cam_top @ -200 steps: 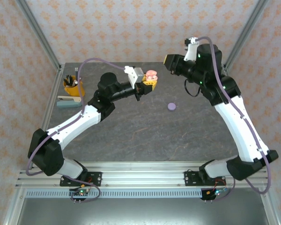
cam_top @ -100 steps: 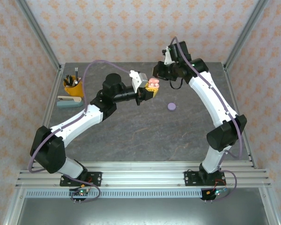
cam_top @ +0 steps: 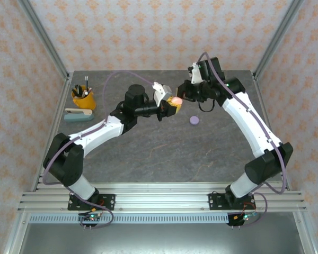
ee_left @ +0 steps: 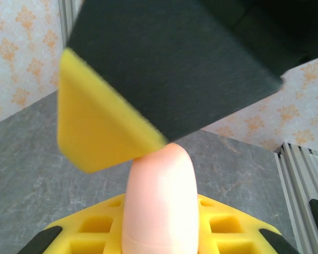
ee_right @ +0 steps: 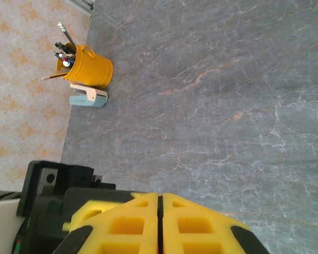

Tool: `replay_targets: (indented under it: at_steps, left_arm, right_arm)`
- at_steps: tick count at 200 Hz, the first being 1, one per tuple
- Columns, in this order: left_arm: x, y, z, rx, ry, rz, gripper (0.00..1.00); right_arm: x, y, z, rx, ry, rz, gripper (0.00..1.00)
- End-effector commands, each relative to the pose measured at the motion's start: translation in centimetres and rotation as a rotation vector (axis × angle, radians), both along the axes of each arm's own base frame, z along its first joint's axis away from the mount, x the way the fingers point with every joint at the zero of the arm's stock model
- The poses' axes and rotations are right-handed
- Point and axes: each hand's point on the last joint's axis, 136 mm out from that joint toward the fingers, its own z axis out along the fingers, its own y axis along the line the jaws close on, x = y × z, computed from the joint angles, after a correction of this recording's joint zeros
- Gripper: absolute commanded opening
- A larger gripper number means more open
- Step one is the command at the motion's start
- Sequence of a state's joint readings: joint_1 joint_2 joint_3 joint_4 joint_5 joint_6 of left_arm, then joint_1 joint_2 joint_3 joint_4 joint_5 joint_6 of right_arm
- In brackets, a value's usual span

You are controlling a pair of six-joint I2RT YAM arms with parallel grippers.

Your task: Insert wireless bluetooth earbuds into charging case

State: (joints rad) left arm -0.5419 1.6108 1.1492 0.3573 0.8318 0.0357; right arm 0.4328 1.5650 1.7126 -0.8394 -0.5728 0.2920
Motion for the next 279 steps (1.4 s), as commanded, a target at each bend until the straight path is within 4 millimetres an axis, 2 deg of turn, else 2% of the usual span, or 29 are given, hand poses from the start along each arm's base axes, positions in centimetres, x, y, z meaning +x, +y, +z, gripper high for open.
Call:
replay_targets:
  at_steps: [1, 33, 46, 62, 94, 101, 103, 107, 113, 123, 145, 176, 193, 210, 233, 238, 240, 242, 261, 265, 271, 279]
  left_arm:
    - [3.3, 1.1, 3.8, -0.096, -0.066, 0.115, 0.00]
    - [4.5, 1.0, 1.4, -0.082, 0.025, 0.147, 0.00]
    - [5.2, 0.9, -0.4, -0.074, 0.107, 0.173, 0.00]
    - [5.7, 0.4, -3.0, -0.059, 0.239, 0.183, 0.00]
    - [6.8, 0.1, -9.4, 0.014, 0.602, 0.270, 0.00]
    - [6.8, 0.1, -10.2, 0.032, 0.677, 0.279, 0.00]
    - [6.9, 0.0, -11.4, 0.047, 0.713, 0.284, 0.00]
    - [7.0, 0.0, -12.5, 0.062, 0.766, 0.297, 0.00]
    - [7.0, 0.0, -13.8, 0.084, 0.843, 0.325, 0.06]
    - [6.9, -0.1, -15.7, 0.121, 0.946, 0.341, 0.09]
    - [6.4, -0.1, -19.5, 0.174, 1.095, 0.375, 0.13]
    - [6.2, 0.5, -23.0, 0.214, 1.177, 0.433, 0.17]
    - [6.0, 0.7, -24.2, 0.235, 1.208, 0.452, 0.21]
    - [5.9, 1.1, -24.6, 0.257, 1.217, 0.475, 0.39]
    - [5.8, 2.3, -24.8, 0.299, 1.230, 0.521, 0.70]
    - [5.8, 2.6, -24.8, 0.308, 1.234, 0.535, 0.85]
    - [5.8, 2.8, -24.9, 0.313, 1.236, 0.541, 0.96]
    - [5.8, 2.9, -24.7, 0.314, 1.235, 0.544, 0.99]
    - [5.9, 4.9, -23.9, 0.329, 1.240, 0.600, 1.00]
    - [5.9, 5.4, -23.6, 0.333, 1.241, 0.612, 1.00]
    - [5.9, 6.3, -23.0, 0.341, 1.238, 0.631, 1.00]
    - [6.0, 7.5, -22.1, 0.348, 1.226, 0.655, 1.00]
  right_arm:
    - [-3.0, -0.5, 0.2, -0.002, 0.020, 0.015, 0.10]
    - [-0.9, -5.5, -0.5, -0.056, -0.006, -0.264, 0.11]
    - [-0.2, -7.3, -1.9, -0.078, 0.023, -0.357, 0.11]
    - [0.3, -8.5, -3.8, -0.092, 0.057, -0.421, 0.11]
    - [0.6, -8.9, -8.1, -0.116, 0.117, -0.466, 0.13]
    - [0.6, -9.0, -9.0, -0.118, 0.129, -0.473, 0.14]
    - [0.6, -9.0, -9.2, -0.120, 0.133, -0.475, 0.14]
    - [0.6, -9.1, -9.8, -0.123, 0.141, -0.480, 0.14]
    - [0.6, -9.2, -10.6, -0.129, 0.150, -0.490, 0.15]
    - [0.6, -9.2, -11.7, -0.134, 0.162, -0.497, 0.15]
    - [0.5, -9.7, -13.2, -0.147, 0.170, -0.525, 0.17]
    - [0.2, -10.4, -14.0, -0.165, 0.168, -0.554, 0.20]
    - [0.1, -10.6, -13.9, -0.167, 0.164, -0.559, 0.24]
    - [0.0, -10.8, -13.7, -0.168, 0.157, -0.564, 0.30]
    - [-0.2, -11.1, -13.1, -0.170, 0.146, -0.570, 0.43]
    - [-0.2, -11.2, -12.8, -0.167, 0.141, -0.572, 0.48]
    - [-0.2, -11.2, -12.8, -0.168, 0.140, -0.571, 0.51]
    - [-0.2, -11.3, -12.7, -0.168, 0.138, -0.573, 0.54]
    - [-0.5, -12.1, -11.5, -0.166, 0.124, -0.583, 0.86]
    - [-0.5, -12.3, -11.2, -0.168, 0.121, -0.583, 0.95]
    - [-0.6, -12.7, -10.8, -0.171, 0.115, -0.588, 1.00]
    - [-0.7, -13.2, -10.3, -0.174, 0.106, -0.590, 1.00]
